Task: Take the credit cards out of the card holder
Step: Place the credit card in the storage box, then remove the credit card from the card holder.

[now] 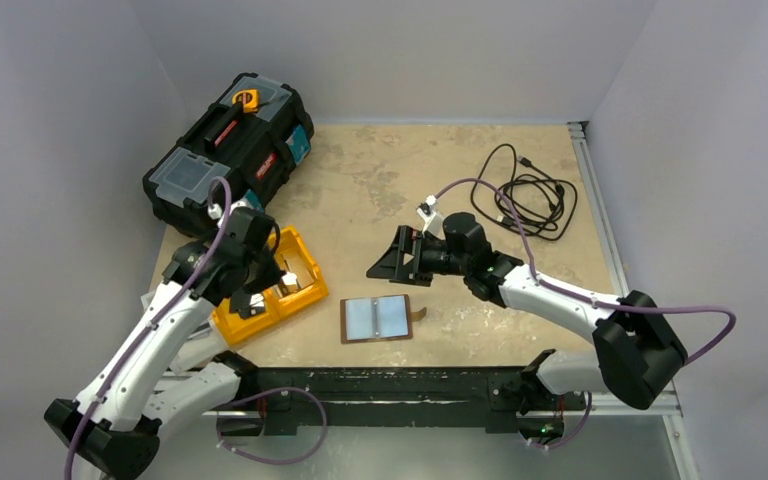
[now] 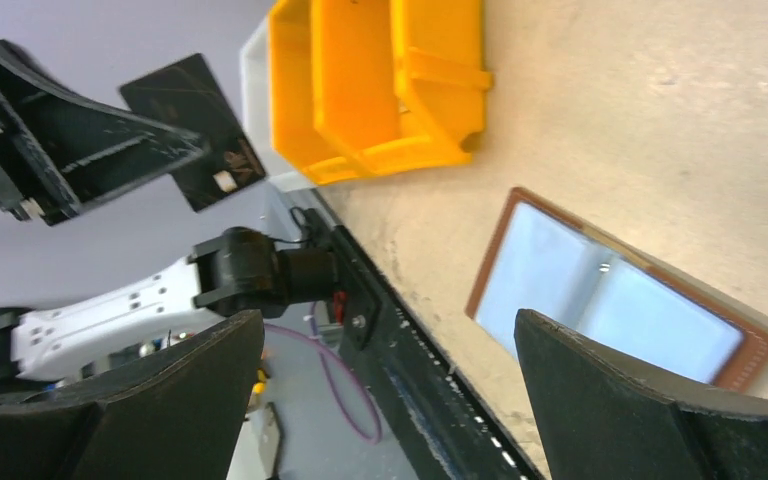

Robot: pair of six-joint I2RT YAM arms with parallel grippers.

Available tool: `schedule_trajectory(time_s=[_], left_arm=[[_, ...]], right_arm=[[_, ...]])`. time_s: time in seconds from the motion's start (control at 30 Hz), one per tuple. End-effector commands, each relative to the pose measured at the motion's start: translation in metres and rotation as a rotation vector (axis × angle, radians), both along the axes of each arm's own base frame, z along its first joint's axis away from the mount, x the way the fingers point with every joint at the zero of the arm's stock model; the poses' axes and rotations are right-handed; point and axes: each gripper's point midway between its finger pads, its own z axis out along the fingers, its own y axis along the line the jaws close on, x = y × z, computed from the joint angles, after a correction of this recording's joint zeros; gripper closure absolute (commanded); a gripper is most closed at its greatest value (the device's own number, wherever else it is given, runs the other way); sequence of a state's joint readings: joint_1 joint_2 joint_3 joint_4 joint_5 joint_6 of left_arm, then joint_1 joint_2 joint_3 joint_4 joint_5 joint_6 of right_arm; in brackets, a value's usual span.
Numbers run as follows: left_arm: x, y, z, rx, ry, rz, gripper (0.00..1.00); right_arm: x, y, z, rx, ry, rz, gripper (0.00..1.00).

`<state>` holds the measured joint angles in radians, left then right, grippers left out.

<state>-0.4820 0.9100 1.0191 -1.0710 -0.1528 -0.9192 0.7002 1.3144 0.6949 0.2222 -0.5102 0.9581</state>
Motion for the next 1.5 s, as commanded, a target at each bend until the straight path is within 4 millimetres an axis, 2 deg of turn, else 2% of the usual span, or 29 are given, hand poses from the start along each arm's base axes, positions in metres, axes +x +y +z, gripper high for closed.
schedule_trajectory(time_s=[0.0,0.13,0.27,0.53,0.7,0.87,0.93,1.07,1.17,1.27,1.4,1.47], left_arm=[[-0.02,0.09,-0.01,0.425,0.161,0.19,1.0],[-0.01,0.116,-0.024,0.53,0.252,0.258,1.0],[0.003,0.13,-0.037,0.572,0.307,0.291,1.0],[0.013,0.139,-0.071,0.576,0.408,0.307,0.99],[0.014,0.138,-0.08,0.562,0.421,0.303,0.79],[0.013,0.134,-0.078,0.524,0.393,0.287,0.62],[0.015,0.131,-0.074,0.503,0.365,0.276,0.56],[0.019,0.118,-0.062,0.42,0.285,0.231,0.51],[0.024,0.098,-0.055,0.315,0.215,0.156,0.45],[0.027,0.071,-0.047,0.182,0.152,0.06,0.42],[0.028,0.043,-0.037,0.037,0.075,-0.031,0.4],[0.026,0.031,-0.033,-0.016,0.056,-0.069,0.4]], right_arm=[[0.011,-0.007,0.005,-0.073,-0.091,-0.035,0.01],[0.013,-0.01,0.004,-0.094,-0.107,-0.041,0.01],[0.012,-0.014,0.003,-0.103,-0.118,-0.05,0.01],[0.01,-0.02,0.0,-0.118,-0.126,-0.06,0.01],[0.011,-0.02,-0.002,-0.128,-0.129,-0.061,0.01],[0.017,-0.025,-0.012,-0.179,-0.129,-0.094,0.01],[0.019,-0.027,-0.016,-0.2,-0.125,-0.103,0.01],[0.022,-0.029,-0.022,-0.24,-0.133,-0.124,0.01],[0.02,-0.026,-0.029,-0.294,-0.139,-0.141,0.01],[0.016,-0.013,-0.034,-0.35,-0.152,-0.141,0.01],[0.007,0.003,-0.049,-0.435,-0.142,-0.141,0.13],[0.002,0.01,-0.059,-0.494,-0.144,-0.139,0.26]])
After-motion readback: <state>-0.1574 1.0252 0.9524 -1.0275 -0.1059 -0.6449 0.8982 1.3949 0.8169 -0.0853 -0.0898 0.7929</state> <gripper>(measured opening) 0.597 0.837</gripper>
